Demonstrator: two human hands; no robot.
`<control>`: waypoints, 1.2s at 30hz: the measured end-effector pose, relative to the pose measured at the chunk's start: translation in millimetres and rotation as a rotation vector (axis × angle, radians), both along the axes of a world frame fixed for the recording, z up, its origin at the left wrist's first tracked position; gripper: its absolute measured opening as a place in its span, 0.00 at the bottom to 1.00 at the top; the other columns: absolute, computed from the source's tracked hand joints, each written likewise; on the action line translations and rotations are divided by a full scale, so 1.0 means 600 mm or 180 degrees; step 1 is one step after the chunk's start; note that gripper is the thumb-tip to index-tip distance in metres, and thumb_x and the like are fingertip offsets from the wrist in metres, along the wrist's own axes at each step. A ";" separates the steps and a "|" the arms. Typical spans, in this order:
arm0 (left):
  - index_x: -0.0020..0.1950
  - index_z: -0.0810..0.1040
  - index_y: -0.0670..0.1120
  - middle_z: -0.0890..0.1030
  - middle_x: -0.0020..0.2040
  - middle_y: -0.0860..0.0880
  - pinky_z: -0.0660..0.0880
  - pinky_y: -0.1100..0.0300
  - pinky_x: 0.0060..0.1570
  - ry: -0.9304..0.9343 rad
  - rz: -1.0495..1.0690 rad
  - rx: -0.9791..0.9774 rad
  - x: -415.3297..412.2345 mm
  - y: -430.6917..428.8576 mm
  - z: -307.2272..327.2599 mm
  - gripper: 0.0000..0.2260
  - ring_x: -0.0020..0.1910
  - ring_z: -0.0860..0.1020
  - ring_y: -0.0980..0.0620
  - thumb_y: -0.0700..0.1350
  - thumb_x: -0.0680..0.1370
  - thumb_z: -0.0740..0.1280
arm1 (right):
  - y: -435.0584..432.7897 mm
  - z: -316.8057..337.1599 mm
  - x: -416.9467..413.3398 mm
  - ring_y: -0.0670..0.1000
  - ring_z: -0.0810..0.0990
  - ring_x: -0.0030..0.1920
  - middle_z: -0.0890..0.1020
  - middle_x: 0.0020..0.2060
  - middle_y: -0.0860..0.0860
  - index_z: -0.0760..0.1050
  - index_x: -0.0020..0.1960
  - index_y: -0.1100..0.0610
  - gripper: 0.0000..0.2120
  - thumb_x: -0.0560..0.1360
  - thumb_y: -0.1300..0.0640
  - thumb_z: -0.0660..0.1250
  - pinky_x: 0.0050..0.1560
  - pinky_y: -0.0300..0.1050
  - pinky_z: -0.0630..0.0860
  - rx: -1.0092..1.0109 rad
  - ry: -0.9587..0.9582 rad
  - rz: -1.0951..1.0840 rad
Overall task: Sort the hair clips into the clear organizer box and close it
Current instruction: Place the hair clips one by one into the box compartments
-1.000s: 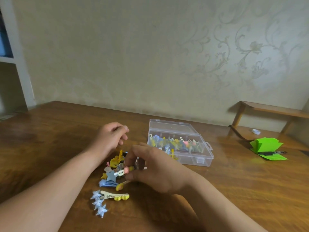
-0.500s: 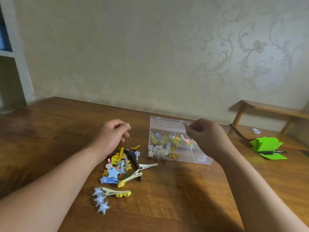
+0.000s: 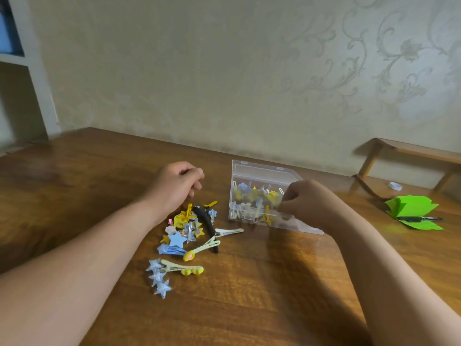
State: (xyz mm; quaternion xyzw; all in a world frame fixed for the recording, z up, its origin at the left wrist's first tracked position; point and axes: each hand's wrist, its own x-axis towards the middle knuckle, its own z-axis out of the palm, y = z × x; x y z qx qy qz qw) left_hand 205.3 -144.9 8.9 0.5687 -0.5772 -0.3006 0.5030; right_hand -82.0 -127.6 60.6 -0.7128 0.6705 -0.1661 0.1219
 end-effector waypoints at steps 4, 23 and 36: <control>0.53 0.85 0.46 0.86 0.44 0.47 0.74 0.56 0.43 -0.0031 0.0018 0.0011 -0.001 0.002 0.002 0.10 0.38 0.79 0.51 0.48 0.85 0.66 | -0.003 0.003 0.005 0.50 0.80 0.31 0.86 0.32 0.48 0.85 0.41 0.55 0.06 0.76 0.55 0.74 0.30 0.41 0.75 0.0080 0.0026 -0.0047; 0.52 0.85 0.45 0.86 0.43 0.46 0.75 0.56 0.43 0.0012 0.0015 0.0026 -0.001 -0.004 0.000 0.09 0.36 0.79 0.52 0.47 0.84 0.67 | 0.088 -0.015 0.125 0.52 0.83 0.51 0.85 0.48 0.44 0.84 0.61 0.43 0.12 0.81 0.49 0.66 0.50 0.50 0.83 -0.0407 0.0918 0.1643; 0.51 0.85 0.42 0.85 0.43 0.44 0.74 0.54 0.46 0.0025 0.0005 -0.0031 -0.006 0.001 0.002 0.10 0.40 0.79 0.48 0.46 0.84 0.67 | 0.050 0.040 0.047 0.45 0.84 0.42 0.86 0.40 0.44 0.85 0.47 0.49 0.06 0.81 0.50 0.71 0.44 0.44 0.79 -0.0918 -0.0553 0.0885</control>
